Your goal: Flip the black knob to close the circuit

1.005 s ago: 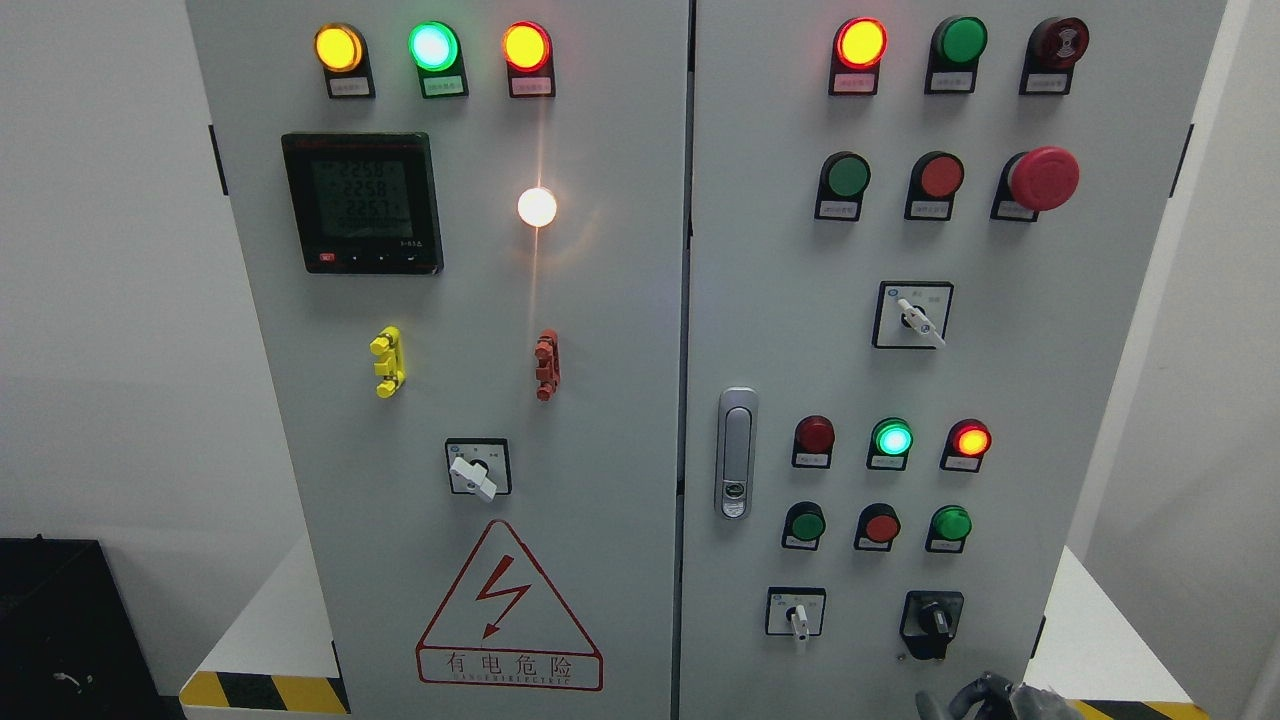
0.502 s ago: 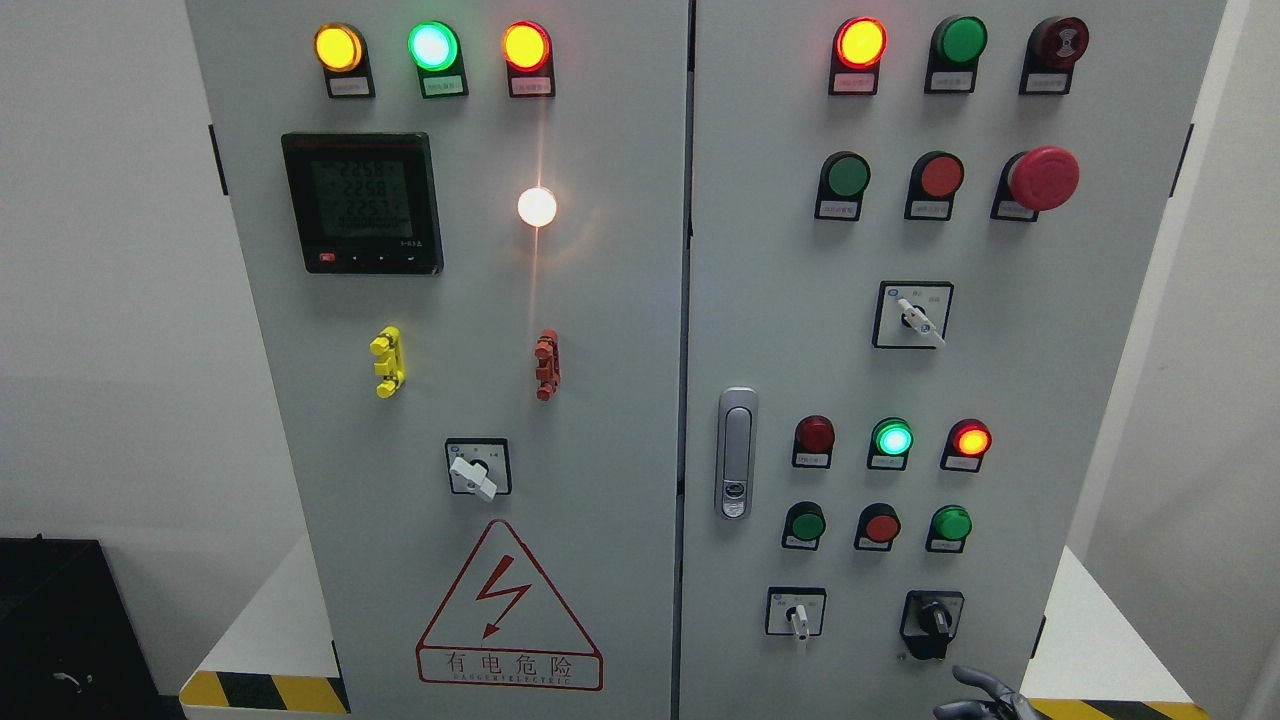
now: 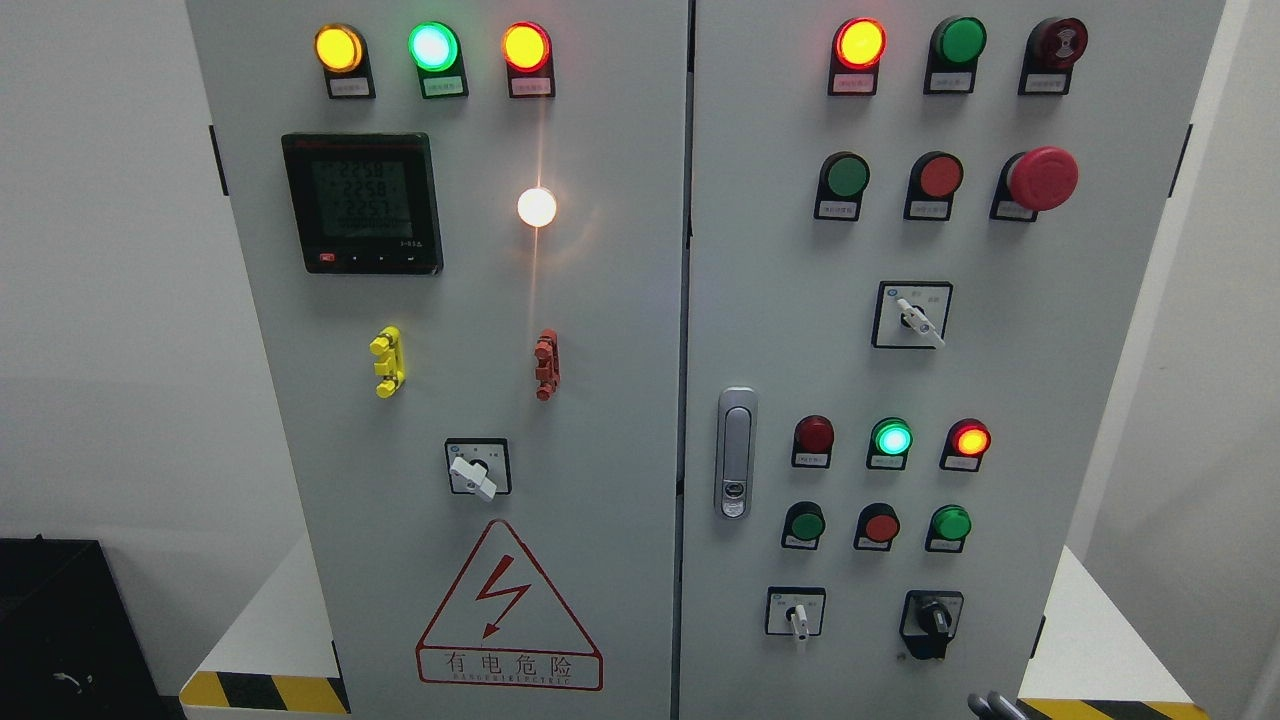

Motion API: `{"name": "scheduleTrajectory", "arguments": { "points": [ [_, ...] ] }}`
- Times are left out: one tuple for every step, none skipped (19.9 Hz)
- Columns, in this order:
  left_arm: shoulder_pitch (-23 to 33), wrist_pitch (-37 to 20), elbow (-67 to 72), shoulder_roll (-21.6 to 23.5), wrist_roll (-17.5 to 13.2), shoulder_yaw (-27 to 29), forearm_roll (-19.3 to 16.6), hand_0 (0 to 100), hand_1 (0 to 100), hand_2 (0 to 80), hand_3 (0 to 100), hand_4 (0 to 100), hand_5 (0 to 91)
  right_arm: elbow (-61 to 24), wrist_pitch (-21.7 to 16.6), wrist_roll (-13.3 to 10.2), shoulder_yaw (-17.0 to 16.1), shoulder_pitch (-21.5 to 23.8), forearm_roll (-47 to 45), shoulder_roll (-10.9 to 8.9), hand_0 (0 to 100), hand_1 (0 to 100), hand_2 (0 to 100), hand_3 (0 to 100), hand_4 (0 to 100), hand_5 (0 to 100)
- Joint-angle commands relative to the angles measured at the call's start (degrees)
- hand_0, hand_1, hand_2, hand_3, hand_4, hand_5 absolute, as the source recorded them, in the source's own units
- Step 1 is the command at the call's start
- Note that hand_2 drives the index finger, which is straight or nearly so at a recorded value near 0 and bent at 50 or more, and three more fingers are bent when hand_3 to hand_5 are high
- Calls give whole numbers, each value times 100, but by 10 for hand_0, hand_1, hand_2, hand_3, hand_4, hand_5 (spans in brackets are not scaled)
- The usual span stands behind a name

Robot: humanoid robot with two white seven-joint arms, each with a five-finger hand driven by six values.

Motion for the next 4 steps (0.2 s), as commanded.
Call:
{"name": "scheduleTrajectory", "arguments": {
  "points": [
    [0,0,0,0,4,0,0,120,556,0,0,0,0,-105,-11,37,42,144,-346,-35,0,0,0,0,0,0],
    [0,0,0,0,4,0,0,120,556,0,0,0,0,-105,-11,37,34,144,-346,-35,0,0,0,0,0,0],
    [0,0,0,0,4,0,0,120,556,0,0,0,0,-105,-11,46,34,144,-346,-35,0,0,0,0,0,0],
    [0,0,0,0,4,0,0,120,556,0,0,0,0,-105,-11,46,42,144,-346,-35,0,0,0,0,0,0]
  ]
}}
